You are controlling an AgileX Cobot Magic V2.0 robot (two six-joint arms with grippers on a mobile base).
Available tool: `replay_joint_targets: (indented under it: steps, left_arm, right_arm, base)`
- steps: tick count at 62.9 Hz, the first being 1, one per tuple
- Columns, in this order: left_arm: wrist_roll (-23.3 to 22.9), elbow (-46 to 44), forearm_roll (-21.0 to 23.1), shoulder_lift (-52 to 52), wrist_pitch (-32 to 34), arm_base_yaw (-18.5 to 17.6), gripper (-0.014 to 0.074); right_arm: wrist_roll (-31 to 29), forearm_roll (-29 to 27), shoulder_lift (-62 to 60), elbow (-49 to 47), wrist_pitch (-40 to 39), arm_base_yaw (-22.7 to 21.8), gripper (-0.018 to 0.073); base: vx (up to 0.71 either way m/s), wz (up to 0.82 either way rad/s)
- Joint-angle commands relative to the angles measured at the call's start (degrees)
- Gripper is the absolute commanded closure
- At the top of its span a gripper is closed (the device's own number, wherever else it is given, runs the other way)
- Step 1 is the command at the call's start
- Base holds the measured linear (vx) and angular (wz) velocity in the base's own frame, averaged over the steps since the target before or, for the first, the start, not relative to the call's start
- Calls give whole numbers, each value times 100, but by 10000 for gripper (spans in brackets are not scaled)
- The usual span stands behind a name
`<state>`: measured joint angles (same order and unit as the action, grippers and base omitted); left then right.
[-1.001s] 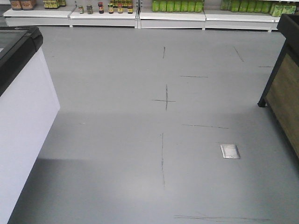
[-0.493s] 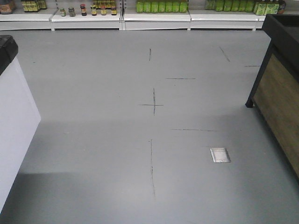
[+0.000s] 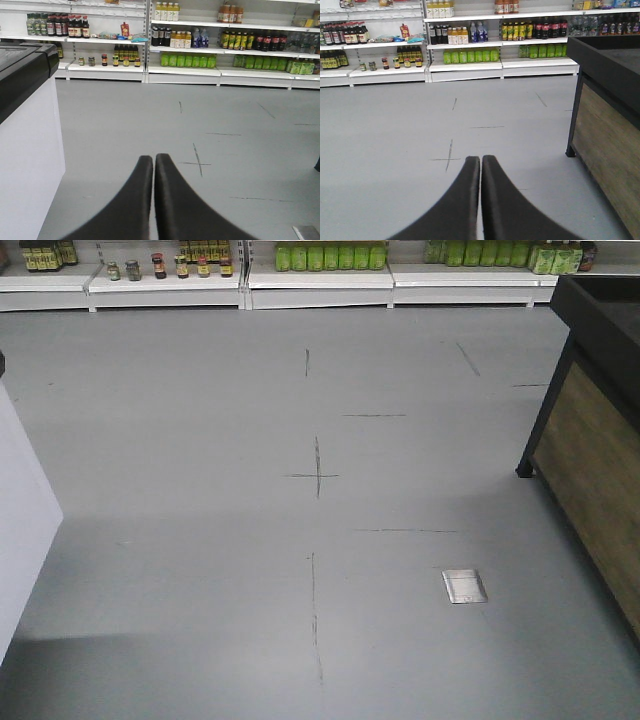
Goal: Pick three apples into basket with both arms
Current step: 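Drive the base forward along the aisle toward the fruit tables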
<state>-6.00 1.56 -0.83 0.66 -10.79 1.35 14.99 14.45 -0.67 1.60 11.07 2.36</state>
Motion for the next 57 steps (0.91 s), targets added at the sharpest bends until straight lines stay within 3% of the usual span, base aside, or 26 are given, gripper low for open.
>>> replay_joint_targets:
  steps: [1,57]
  left_arm:
    - [-47,21,-2,93,437,3,603]
    - [-47,21,-2,93,437,3,603]
  right_arm:
    - [-43,66,-78,71,-400,-38,564]
    - [-43,66,-78,71,-401,-38,564]
  base:
    - [15,-5]
    - [18,-4]
